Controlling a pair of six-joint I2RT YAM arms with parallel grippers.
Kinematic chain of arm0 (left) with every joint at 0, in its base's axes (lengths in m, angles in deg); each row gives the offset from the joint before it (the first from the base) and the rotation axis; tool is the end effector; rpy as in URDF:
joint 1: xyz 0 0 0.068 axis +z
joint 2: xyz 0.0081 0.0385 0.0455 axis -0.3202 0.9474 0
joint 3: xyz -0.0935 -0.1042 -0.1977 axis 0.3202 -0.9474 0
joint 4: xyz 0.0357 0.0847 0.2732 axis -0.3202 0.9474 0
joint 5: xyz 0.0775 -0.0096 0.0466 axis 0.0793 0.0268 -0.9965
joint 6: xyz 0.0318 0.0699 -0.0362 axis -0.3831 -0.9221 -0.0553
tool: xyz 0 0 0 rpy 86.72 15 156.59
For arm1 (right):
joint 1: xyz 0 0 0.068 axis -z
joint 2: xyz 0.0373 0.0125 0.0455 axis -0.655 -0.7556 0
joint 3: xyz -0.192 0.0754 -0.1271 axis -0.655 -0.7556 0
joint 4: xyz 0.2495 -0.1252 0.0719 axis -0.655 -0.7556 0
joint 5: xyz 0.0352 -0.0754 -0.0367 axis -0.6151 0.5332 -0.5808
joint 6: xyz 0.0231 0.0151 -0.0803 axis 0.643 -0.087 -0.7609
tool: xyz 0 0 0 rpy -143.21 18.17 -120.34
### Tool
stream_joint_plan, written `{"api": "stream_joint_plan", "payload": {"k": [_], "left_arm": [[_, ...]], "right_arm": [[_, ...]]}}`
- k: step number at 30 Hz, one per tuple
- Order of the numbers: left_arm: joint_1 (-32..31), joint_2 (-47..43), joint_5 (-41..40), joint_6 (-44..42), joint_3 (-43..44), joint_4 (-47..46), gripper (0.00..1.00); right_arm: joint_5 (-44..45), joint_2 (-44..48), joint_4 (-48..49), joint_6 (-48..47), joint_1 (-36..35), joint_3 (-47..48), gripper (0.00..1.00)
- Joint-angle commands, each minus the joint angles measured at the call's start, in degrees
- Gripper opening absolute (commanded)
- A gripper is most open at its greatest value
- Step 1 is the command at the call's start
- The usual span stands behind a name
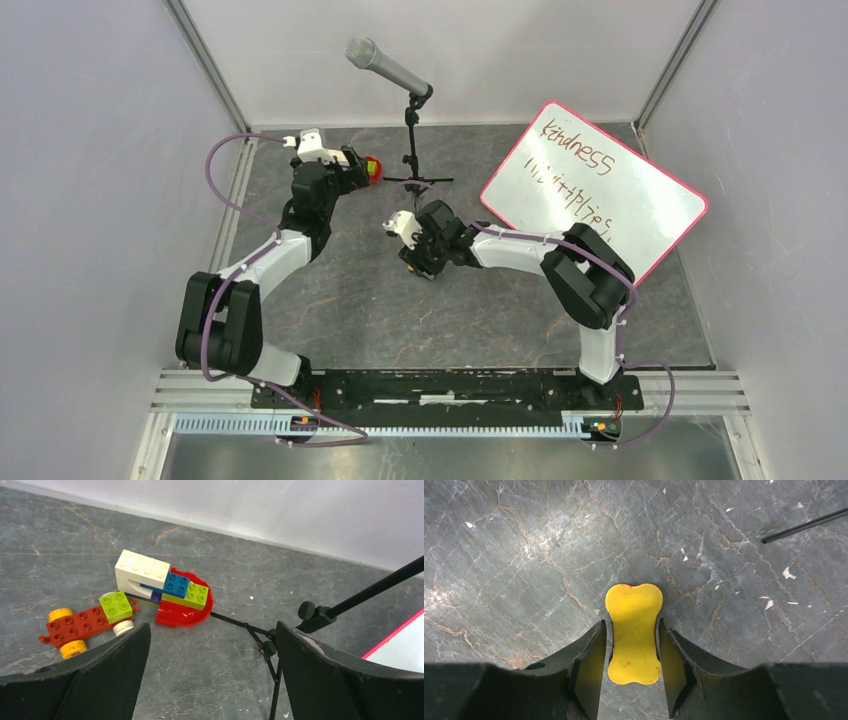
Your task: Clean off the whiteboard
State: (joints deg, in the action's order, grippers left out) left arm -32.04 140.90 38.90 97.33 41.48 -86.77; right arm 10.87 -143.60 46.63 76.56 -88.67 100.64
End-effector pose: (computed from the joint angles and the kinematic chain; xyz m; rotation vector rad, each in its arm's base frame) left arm 0.3879 -0.0791 0.2189 -0.2072 1.7006 -0.2716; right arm 0.2872 0.3353 0.0851 -1.2986 2.1400 0.4860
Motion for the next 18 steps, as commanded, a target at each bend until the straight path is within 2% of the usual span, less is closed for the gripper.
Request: {"api": "stream_joint_plan", "payload": {"k": [1,10,18], "left_arm": [[0.44,1.83,2.39,-2.64,2.62,-4.03,1.00],[0.49,9.36,4.78,-2.02,3.69,-7.69,1.00],[0.53,10.73,5.58,-2.26,3.72,-7.99,1.00]], "right_arm": [[0.98,0.13,3.20,1.49,-0.33,-1.22,0.47],[5.10,2.21,5.43,2.56,-0.42,-3.17,0.37],[7.86,5.43,6.89,5.32,-0.46,-5.22,0.30]]}}
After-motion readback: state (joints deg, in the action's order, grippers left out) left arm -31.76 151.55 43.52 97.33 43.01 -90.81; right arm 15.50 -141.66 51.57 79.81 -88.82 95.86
